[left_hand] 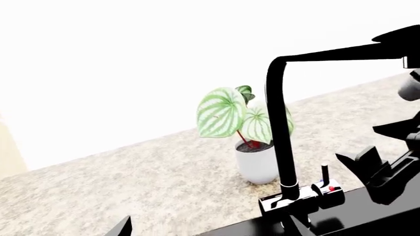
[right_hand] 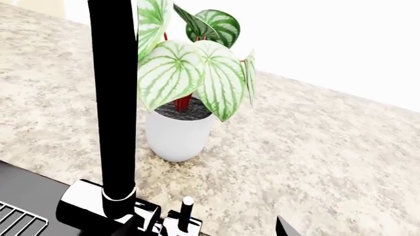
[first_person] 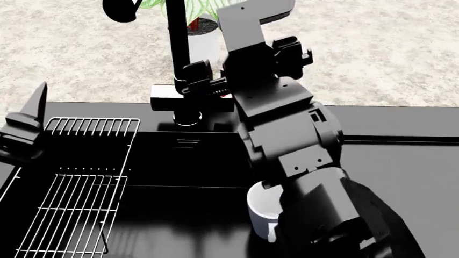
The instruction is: Turn on the sink faucet.
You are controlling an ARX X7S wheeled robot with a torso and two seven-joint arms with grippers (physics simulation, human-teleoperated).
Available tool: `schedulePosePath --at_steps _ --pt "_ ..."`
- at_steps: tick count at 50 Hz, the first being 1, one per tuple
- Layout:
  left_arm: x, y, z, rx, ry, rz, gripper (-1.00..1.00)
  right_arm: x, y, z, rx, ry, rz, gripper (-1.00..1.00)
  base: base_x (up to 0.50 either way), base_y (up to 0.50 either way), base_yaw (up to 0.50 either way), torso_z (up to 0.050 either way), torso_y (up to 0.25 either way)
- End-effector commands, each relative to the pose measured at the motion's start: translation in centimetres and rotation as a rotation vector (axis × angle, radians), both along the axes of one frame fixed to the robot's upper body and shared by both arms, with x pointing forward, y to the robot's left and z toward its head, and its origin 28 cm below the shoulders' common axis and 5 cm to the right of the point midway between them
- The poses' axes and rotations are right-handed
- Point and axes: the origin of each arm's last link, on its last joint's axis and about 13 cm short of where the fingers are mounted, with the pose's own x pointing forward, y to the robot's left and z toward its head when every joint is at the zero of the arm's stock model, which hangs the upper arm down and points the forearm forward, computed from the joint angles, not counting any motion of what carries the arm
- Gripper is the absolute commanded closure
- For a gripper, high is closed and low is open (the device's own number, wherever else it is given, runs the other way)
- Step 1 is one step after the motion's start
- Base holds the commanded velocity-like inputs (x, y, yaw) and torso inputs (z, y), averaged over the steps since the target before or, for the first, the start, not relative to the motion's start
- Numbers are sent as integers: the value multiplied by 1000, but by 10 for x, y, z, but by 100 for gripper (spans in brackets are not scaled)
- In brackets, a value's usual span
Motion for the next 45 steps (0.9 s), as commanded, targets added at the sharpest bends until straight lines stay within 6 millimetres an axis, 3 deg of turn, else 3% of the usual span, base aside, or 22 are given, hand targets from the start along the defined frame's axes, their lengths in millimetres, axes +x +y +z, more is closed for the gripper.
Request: schedulePosePath --at_steps 1,15,45 --pt "0 -1 -2 47 -9 -13 -100 4 -8 -3 1 5 -37 -100 0 0 0 0 0" --pt "-3 -1 7 33 -39 -21 -100 5 -4 14 -9 -34 -29 -100 0 0 0 22 -67" --pt "-13 -8 15 50 -64 -57 -100 4 1 24 -20 -54 -12 -100 0 0 0 29 -85"
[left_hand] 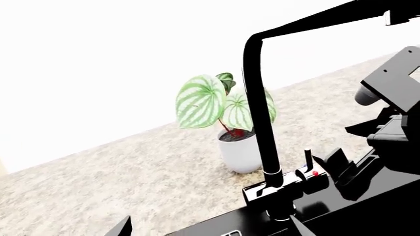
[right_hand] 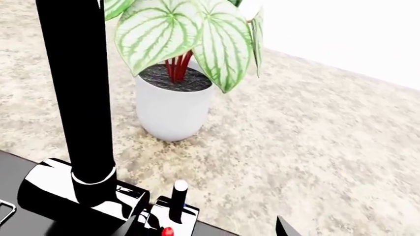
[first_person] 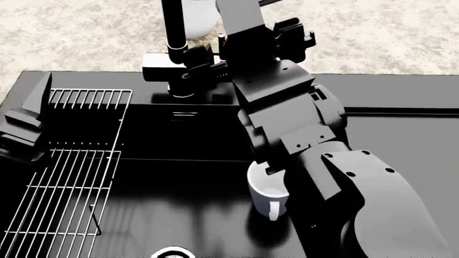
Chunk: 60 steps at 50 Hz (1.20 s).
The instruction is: Turn on the sink faucet.
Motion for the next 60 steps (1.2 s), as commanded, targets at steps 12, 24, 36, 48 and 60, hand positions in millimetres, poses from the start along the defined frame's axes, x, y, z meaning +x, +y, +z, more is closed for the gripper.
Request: schedulePosePath --at_steps 12,24,36,48,60 --pt "-4 -1 3 -3 0 -1 -100 -1 4 15 -11 -24 11 -100 0 0 0 20 -48" --pt "-3 -2 1 -2 3 -6 -100 0 3 26 8 -39 1 -100 0 0 0 0 0" --pt "-2 -3 2 24 -3 -8 -100 -1 6 29 6 -55 16 -100 0 0 0 18 -31" --pt "-8 -4 7 19 -20 -18 -100 -1 7 34 -6 -68 20 -100 0 0 0 38 -63" --pt "-10 -5 8 25 -28 -21 -100 0 4 31 18 -65 11 -100 0 0 0 38 -63"
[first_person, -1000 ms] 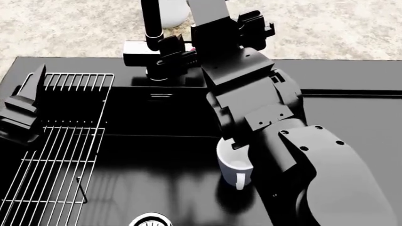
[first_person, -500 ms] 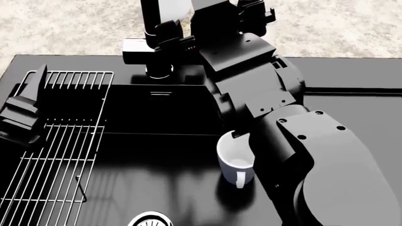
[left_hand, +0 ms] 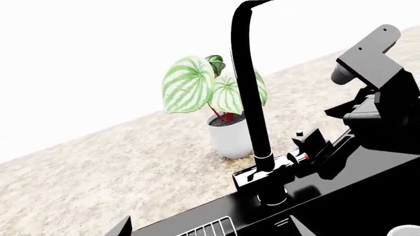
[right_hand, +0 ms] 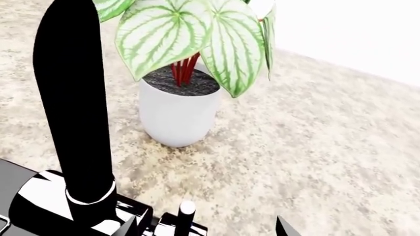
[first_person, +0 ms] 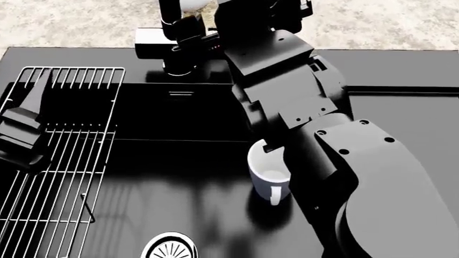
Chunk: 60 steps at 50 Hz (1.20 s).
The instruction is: Turn on the sink faucet.
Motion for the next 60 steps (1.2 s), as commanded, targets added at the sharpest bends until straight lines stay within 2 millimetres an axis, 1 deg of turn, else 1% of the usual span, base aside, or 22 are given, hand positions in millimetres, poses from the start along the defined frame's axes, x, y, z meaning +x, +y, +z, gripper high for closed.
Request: schedulePosePath --at_steps 1,9,16,26,36,51,60 --pt "-2 -1 1 4 -7 -5 -100 1 -3 -3 20 3 -10 -100 0 0 0 38 -62" --pt "-1 -2 2 -1 -6 -9 -100 2 -7 -4 39 7 -23 -100 0 0 0 38 -63" --pt "-4 -2 6 0 -15 -9 -100 1 -3 1 15 -3 -4 -100 0 0 0 38 -62" --pt "-4 -1 3 -4 -14 -6 -100 0 0 3 -13 -12 5 -100 0 0 0 38 -62" --pt "-4 -2 5 4 -16 -12 -100 1 -4 7 -7 -21 -9 -100 0 0 0 38 -63" --pt "-8 -3 4 3 -17 -18 -100 -1 3 13 -51 -46 16 -100 0 0 0 38 -64" --pt "-10 -3 1 18 -10 -10 -100 -1 2 19 -47 -61 16 -100 0 0 0 32 -37"
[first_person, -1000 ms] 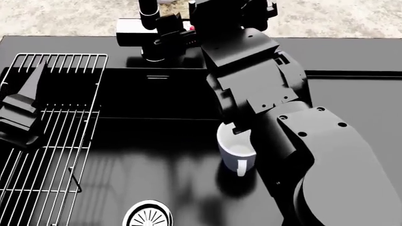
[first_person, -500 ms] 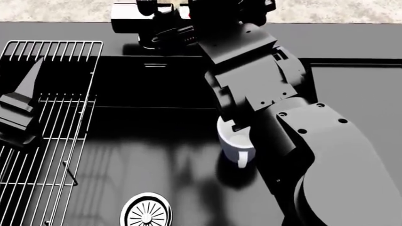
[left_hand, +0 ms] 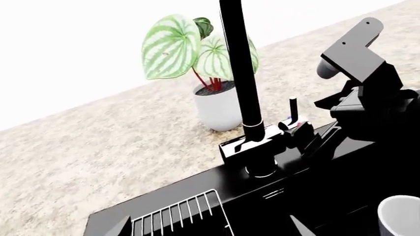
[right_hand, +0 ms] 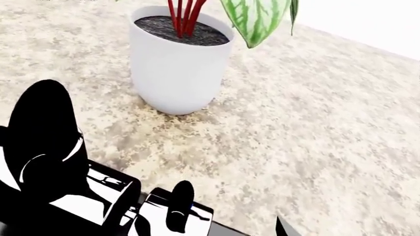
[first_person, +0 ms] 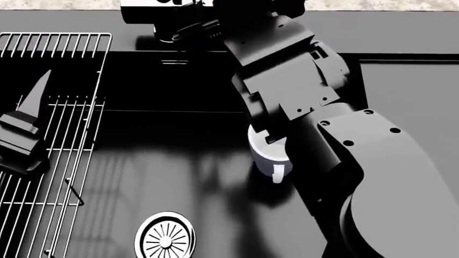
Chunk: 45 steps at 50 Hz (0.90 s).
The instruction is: Turn on the sink faucet.
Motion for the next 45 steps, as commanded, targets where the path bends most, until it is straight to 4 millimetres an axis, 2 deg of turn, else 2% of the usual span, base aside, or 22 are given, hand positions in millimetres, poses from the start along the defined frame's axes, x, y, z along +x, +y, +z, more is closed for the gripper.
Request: schedulePosePath --at_steps 1,15,21,30,35,45 --pt "-2 0 -2 14 3 4 -100 -1 4 5 -8 -14 20 -100 0 0 0 20 0" --pt "-6 -1 1 21 -3 -6 -100 -1 6 9 8 -39 31 -100 0 0 0 32 -48" --pt "-5 -2 -4 23 9 -17 -100 1 2 10 58 -65 5 -100 0 0 0 0 0" --pt "-4 0 -11 24 29 -20 -100 7 -15 1 135 -85 -67 -100 0 0 0 0 0" --pt "-4 0 -17 22 40 -19 -100 8 -24 -11 144 -70 -122 -100 0 0 0 0 0" --pt "-4 3 -27 13 57 -7 -100 10 -65 -37 299 -57 -286 -100 0 0 -1 0 0"
